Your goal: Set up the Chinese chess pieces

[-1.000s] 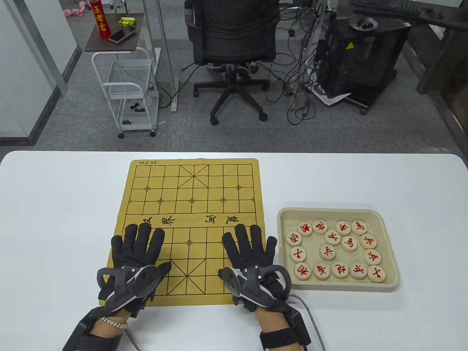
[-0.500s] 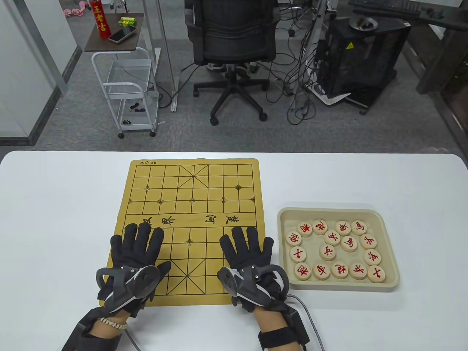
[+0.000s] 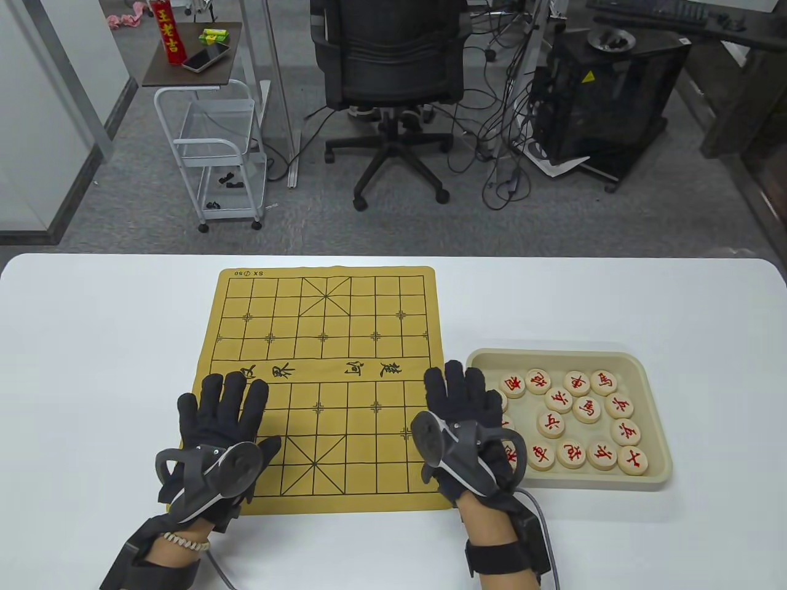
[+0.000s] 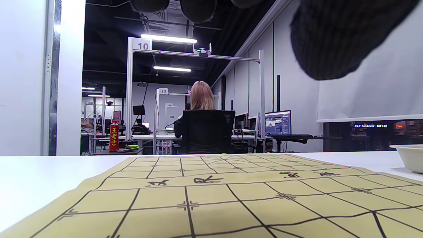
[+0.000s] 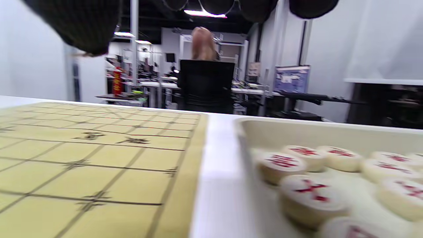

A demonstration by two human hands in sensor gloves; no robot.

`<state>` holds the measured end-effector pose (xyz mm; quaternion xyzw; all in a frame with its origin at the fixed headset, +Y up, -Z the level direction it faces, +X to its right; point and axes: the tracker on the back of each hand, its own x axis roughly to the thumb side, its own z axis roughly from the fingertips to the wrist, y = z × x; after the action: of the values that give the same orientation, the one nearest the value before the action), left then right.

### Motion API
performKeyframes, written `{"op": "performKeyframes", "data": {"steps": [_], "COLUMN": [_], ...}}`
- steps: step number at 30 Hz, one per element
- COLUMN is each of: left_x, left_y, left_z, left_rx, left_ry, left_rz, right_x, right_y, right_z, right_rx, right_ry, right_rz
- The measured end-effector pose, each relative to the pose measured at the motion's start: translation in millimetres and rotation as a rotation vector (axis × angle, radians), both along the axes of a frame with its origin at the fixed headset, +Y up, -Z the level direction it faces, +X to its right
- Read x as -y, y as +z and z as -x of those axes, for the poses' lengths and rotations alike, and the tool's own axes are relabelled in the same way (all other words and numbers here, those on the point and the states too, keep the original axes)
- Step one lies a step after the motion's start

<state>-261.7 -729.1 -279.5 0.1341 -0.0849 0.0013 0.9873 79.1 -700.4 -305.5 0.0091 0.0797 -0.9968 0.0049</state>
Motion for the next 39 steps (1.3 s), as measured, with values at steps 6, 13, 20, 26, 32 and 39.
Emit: {"op": "performKeyframes", "data": {"steps": [6, 13, 20, 26, 32, 39], "left_x": [-0.5, -0.8, -1.6, -1.7, -1.9, -0.8], "left_y": [-0.1, -1.1, -1.8, -2.6, -2.7, -3.8], "left_z": [0.0, 0.7, 2.4, 3.3, 3.4, 3.5], "left_rx": [0.0, -0.008, -0.012, -0.015, -0.015, -0.012], "left_ry": [-0.002, -0.002, 0.006, 0.009, 0.007, 0.007], "left_rz": [0.01, 0.028, 0.036, 0.048, 0.057, 0.058], "right_x": [2.0, 34.2, 59.0, 65.1, 53.4, 8.6], "right_y": [-21.7, -43.0, -55.4, -59.0, -49.8, -17.1], "right_z": [-42.7, -55.8, -56.9, -61.2, -74.5, -28.2], "right_rx": [0.149, 0.207, 0.255, 0.261, 0.281, 0.086], "right_ry": [0.042, 0.131, 0.214, 0.201, 0.167, 0.068], "right_rz": [0.147, 0.343, 0.462, 0.423, 0.274, 0.098]}}
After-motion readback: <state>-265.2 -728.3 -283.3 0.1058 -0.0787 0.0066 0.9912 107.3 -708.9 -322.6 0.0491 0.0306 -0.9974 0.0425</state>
